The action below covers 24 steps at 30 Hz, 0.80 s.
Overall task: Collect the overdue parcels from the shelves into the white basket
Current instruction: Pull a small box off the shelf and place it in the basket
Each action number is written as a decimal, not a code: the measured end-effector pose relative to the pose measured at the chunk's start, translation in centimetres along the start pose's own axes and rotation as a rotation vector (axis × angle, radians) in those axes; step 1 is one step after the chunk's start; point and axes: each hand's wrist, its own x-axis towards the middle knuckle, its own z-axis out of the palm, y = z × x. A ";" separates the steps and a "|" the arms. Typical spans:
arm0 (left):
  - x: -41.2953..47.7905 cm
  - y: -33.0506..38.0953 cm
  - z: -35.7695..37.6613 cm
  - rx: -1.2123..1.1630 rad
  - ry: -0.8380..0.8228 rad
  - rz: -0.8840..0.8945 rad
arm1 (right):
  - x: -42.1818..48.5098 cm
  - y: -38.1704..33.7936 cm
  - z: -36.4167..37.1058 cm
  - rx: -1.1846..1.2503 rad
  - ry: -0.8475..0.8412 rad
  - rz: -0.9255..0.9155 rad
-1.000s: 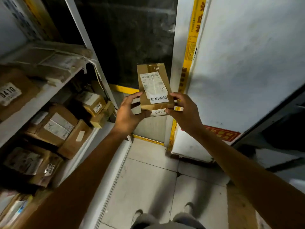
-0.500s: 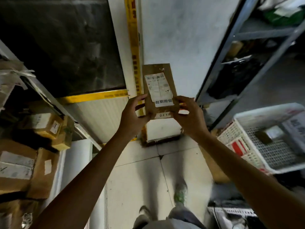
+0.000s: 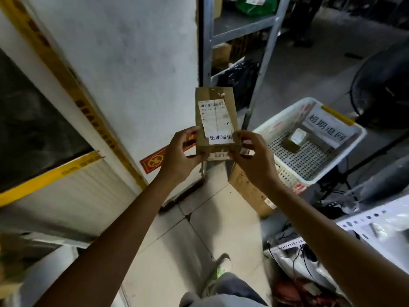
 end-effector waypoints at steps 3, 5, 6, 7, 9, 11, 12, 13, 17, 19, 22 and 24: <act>3.0 0.2 2.7 -0.034 -0.080 -0.003 | 1.1 2.5 -1.6 0.022 0.063 0.051; 5.3 0.3 4.5 -0.047 -0.131 -0.002 | 2.0 4.0 -2.7 -0.001 0.082 0.064; 6.5 0.3 5.4 -0.050 -0.159 0.003 | 2.4 4.7 -3.3 -0.002 0.096 0.072; 7.6 0.3 6.3 -0.049 -0.187 0.008 | 2.8 5.4 -3.8 0.006 0.114 0.086; 9.6 0.3 7.9 -0.040 -0.224 0.017 | 3.5 6.4 -4.9 0.000 0.150 0.101; 11.5 0.5 9.6 -0.042 -0.263 0.015 | 4.3 7.4 -6.0 -0.028 0.192 0.107; 12.4 0.5 10.5 -0.043 -0.284 0.018 | 4.6 7.9 -6.6 -0.041 0.207 0.107; 13.1 0.6 11.2 -0.043 -0.301 0.025 | 4.9 8.4 -6.9 -0.058 0.215 0.102; 16.5 0.5 14.3 -0.012 -0.377 0.056 | 6.5 11.0 -8.2 -0.095 0.288 0.199; 18.4 -0.1 15.7 0.003 -0.424 0.067 | 7.4 11.9 -8.6 -0.089 0.316 0.286; 21.6 -0.8 18.1 -0.006 -0.489 0.072 | 9.1 13.6 -8.8 -0.064 0.374 0.376; 23.8 -1.3 19.7 -0.030 -0.525 0.084 | 10.3 14.7 -9.0 -0.100 0.406 0.401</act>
